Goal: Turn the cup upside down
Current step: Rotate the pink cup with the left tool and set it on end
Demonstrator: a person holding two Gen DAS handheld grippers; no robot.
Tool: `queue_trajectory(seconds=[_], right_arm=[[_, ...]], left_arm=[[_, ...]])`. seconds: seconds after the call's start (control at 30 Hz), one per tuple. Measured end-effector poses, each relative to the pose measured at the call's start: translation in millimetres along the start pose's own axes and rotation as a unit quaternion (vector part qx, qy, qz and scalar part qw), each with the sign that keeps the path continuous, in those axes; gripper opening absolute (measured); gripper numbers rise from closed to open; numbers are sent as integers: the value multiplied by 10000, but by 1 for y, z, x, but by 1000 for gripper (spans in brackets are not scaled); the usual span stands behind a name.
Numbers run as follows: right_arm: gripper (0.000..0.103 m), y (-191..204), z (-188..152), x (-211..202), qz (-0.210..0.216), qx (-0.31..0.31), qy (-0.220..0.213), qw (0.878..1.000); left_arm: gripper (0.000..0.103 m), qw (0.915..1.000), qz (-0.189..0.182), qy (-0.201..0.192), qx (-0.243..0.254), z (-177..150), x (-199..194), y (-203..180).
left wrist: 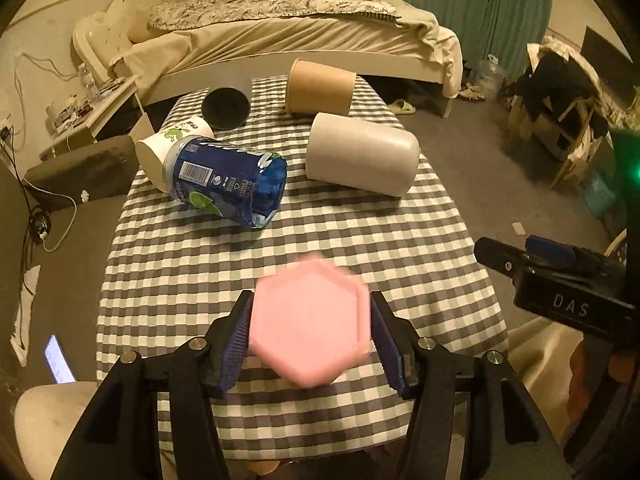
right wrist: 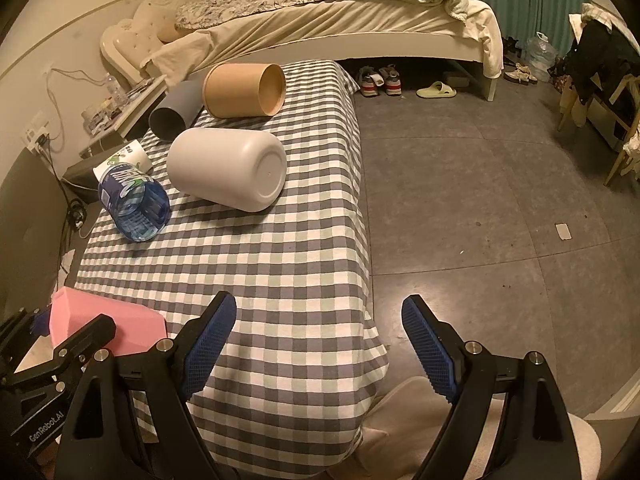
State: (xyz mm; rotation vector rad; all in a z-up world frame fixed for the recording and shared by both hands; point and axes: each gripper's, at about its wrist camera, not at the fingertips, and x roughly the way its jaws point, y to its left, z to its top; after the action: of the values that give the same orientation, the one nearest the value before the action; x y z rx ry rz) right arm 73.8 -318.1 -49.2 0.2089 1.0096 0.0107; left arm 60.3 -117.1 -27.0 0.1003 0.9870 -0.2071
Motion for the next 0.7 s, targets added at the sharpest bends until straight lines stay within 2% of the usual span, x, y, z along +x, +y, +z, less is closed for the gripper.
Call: queue_trajectory(seconds=[0.03,0.13,0.3,0.5,0.7], right_arm=[[85,1,0,-1,5,-5,-24,10000],[85,2,-1,-7,93,4,-174,9998],[85,7,-3,-28,180,-7,-599,9980],[85,22,-8,-67,242,-95,-1255,9918],[85,42,-25,-101,310,-312,-1717,9842]], left_arm=[[71,10000,4,-36,-19,0,-1,0],[76,9996,28,-280,5,1,-9,0],[76,9973,35,-733,73,9,-33,3],[76,9898,53,-1423,77,7,-71,19],[76,9842,92,-1770,-20,-10,-94,40]])
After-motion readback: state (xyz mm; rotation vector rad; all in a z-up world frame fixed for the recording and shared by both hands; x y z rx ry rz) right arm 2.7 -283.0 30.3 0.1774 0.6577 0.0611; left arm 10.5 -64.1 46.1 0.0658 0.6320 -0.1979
